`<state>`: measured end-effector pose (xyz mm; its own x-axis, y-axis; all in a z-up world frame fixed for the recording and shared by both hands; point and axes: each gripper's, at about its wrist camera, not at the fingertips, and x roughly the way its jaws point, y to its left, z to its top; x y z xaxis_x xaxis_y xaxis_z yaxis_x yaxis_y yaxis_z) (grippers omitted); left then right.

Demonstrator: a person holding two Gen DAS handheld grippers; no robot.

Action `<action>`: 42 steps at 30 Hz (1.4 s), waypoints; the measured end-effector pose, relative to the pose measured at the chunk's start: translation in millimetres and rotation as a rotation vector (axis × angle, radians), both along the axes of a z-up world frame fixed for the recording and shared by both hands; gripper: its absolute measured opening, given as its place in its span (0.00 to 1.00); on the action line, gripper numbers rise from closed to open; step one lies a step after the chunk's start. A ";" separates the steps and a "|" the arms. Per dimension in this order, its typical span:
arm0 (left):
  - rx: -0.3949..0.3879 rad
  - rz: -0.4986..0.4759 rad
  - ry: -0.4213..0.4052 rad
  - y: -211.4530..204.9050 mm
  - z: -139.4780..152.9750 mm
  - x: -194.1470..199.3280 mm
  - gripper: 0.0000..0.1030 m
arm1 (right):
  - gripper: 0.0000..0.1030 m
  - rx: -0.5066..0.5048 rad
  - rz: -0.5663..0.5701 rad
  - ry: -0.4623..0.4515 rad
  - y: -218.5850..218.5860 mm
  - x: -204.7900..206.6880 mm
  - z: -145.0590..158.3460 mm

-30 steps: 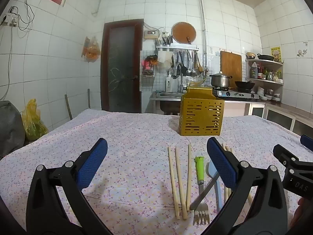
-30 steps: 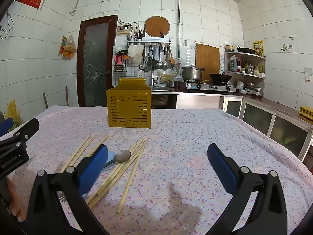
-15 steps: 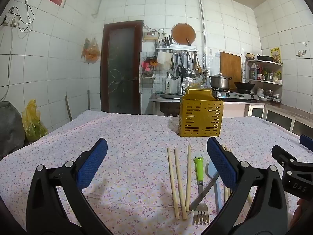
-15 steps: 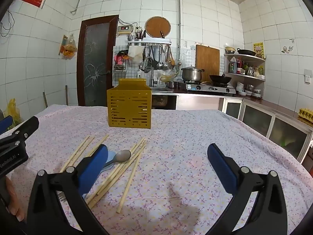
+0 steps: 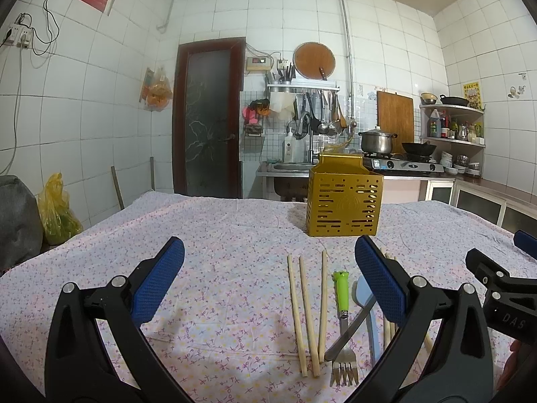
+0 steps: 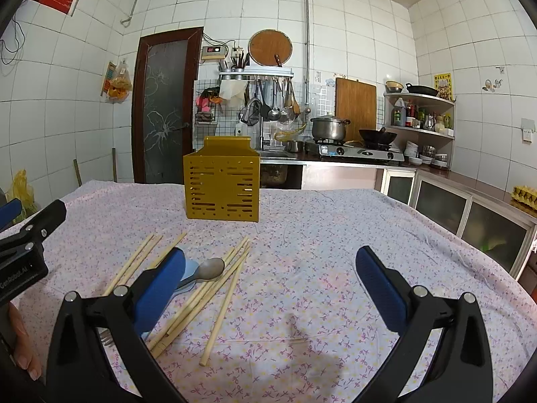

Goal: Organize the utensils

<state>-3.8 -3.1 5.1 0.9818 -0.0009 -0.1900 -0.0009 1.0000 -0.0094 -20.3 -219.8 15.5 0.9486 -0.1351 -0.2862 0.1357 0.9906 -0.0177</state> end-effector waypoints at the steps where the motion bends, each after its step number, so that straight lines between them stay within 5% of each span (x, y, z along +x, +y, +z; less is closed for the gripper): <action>1: 0.000 -0.001 0.000 0.0 0.2 0.4 0.95 | 0.96 -0.002 0.000 -0.001 -0.4 0.1 0.3; 42: 0.004 -0.004 0.004 0.4 -0.4 -2.2 0.95 | 0.96 0.005 0.003 0.002 0.2 2.4 -3.2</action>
<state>-6.0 -2.7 4.7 0.9810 -0.0038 -0.1937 0.0027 1.0000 -0.0056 -17.9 -219.6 12.3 0.9484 -0.1314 -0.2885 0.1332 0.9910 -0.0135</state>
